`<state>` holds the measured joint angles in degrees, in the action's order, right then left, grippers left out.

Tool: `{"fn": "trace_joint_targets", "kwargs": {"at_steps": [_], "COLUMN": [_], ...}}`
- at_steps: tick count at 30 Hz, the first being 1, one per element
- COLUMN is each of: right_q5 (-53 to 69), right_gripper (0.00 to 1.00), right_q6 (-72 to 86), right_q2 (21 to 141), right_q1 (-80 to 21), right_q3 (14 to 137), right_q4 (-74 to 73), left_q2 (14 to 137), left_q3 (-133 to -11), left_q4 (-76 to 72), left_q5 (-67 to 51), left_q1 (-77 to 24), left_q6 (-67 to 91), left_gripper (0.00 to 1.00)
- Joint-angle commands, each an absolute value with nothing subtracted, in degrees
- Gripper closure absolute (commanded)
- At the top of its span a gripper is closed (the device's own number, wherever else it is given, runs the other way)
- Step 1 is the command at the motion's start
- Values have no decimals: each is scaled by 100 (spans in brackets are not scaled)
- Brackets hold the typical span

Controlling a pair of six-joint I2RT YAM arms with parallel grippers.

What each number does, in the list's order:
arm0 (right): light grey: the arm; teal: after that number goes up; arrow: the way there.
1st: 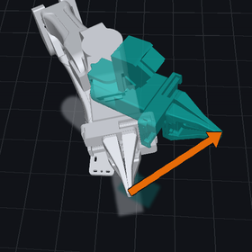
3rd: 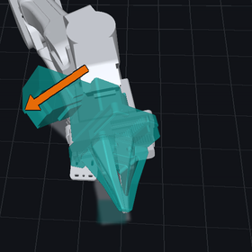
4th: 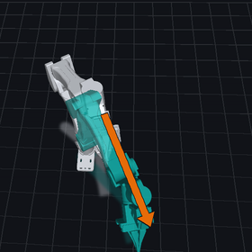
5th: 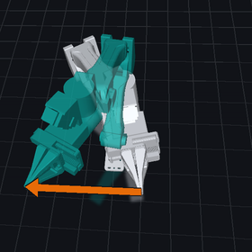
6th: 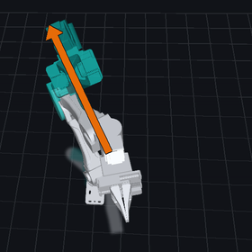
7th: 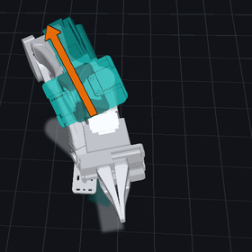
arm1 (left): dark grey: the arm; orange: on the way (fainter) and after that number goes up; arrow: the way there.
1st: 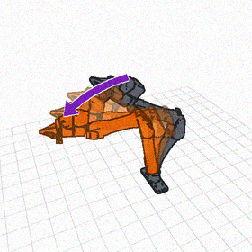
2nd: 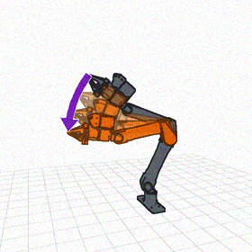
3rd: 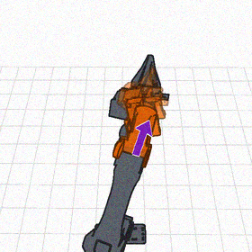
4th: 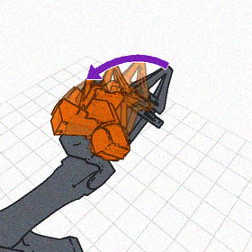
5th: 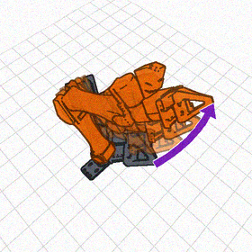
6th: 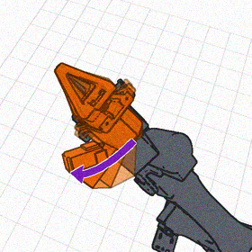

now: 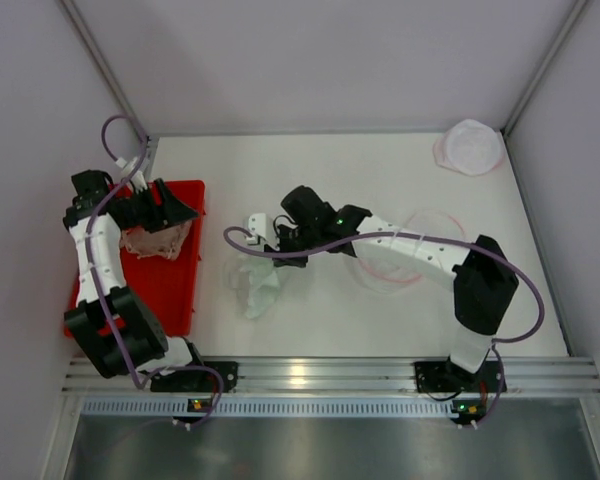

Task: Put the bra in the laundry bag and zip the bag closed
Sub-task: Adjust the bra at the center of the board.

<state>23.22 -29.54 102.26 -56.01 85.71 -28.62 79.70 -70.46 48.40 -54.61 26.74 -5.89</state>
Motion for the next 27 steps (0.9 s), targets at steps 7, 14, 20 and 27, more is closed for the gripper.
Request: {"fn": "trace_joint_targets", "kwargs": {"at_steps": [7,14,20,27], "right_q5": [2294,2188,2189,2531], "right_gripper": [100,100,100,100], "right_q6": [-2716,-2461,-2408,-1961], "right_q2": [10300,10503,10222,10441], "right_q1": [-5888,-5933,-5906,-5924], "right_q3": [7646,8139,7701,8366], "right_q4": [-1872,-1819,-1855,-1828], "left_q2": [7664,7427,7400,7901], "left_q3": [-6346,-5845,-5818,-5888], "left_q4": [4772,4781,4772,4773], "left_q5": [-5590,-5397,-5142,-4983], "left_q1": [2224,1969,1494,1529], "left_q6": [-870,-835,-536,-361], "left_gripper": [36,46,61,59]}}
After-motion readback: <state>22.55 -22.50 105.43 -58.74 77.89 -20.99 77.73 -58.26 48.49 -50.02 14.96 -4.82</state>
